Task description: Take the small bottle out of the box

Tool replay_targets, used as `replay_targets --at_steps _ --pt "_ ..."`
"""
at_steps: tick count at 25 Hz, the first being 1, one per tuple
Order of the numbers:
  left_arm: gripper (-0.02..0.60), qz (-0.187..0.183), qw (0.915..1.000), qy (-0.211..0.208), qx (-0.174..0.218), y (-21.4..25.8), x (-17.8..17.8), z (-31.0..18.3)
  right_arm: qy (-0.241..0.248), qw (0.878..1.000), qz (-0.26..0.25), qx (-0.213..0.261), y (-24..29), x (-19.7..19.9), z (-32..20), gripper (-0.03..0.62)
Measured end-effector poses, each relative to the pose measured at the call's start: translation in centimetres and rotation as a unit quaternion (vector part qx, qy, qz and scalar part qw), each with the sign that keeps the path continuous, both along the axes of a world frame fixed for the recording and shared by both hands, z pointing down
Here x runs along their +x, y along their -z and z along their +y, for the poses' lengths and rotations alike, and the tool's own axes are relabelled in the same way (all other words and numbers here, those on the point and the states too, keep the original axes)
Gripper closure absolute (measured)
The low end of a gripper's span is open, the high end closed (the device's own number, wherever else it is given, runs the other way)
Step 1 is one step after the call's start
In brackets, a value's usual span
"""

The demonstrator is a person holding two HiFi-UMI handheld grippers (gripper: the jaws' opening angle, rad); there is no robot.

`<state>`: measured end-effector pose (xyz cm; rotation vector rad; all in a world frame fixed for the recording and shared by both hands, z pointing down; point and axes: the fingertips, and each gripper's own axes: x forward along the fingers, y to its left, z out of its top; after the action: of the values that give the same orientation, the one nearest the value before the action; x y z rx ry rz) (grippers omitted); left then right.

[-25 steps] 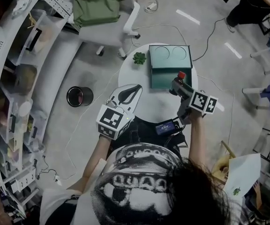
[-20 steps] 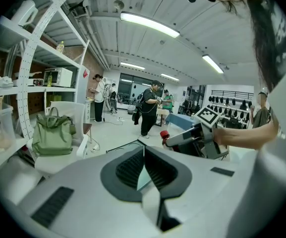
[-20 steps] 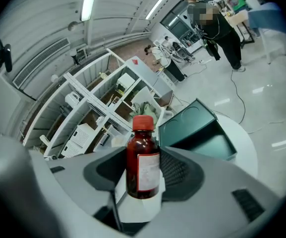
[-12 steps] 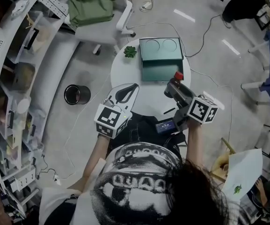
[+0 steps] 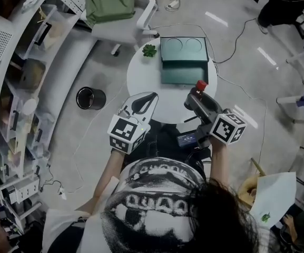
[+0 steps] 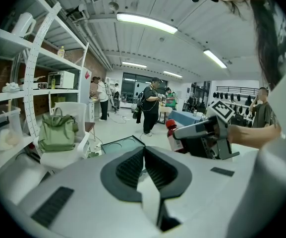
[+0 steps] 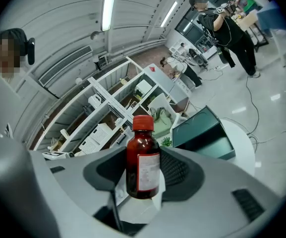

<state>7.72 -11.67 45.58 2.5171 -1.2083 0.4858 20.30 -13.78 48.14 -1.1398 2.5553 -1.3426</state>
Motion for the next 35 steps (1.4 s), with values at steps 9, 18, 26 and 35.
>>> replay_targets --at_steps 9,18,26,35 --pt "0.565 -0.003 0.9999 0.011 0.008 0.4 -0.2 0.6 0.021 0.999 0.009 0.037 0.7 -0.6 1.1 0.379" --pt "0.565 0.002 0.9999 0.008 0.014 0.4 0.3 0.4 0.027 0.998 0.022 0.045 0.7 -0.6 1.2 0.379" --pt "0.565 0.004 0.9999 0.006 0.012 0.4 0.6 0.2 0.028 0.998 0.027 0.041 0.6 -0.4 1.1 0.379" --pt "0.565 0.006 0.9999 0.003 0.012 0.1 0.8 -0.2 0.029 0.998 0.032 0.038 0.2 -0.4 0.9 0.379"
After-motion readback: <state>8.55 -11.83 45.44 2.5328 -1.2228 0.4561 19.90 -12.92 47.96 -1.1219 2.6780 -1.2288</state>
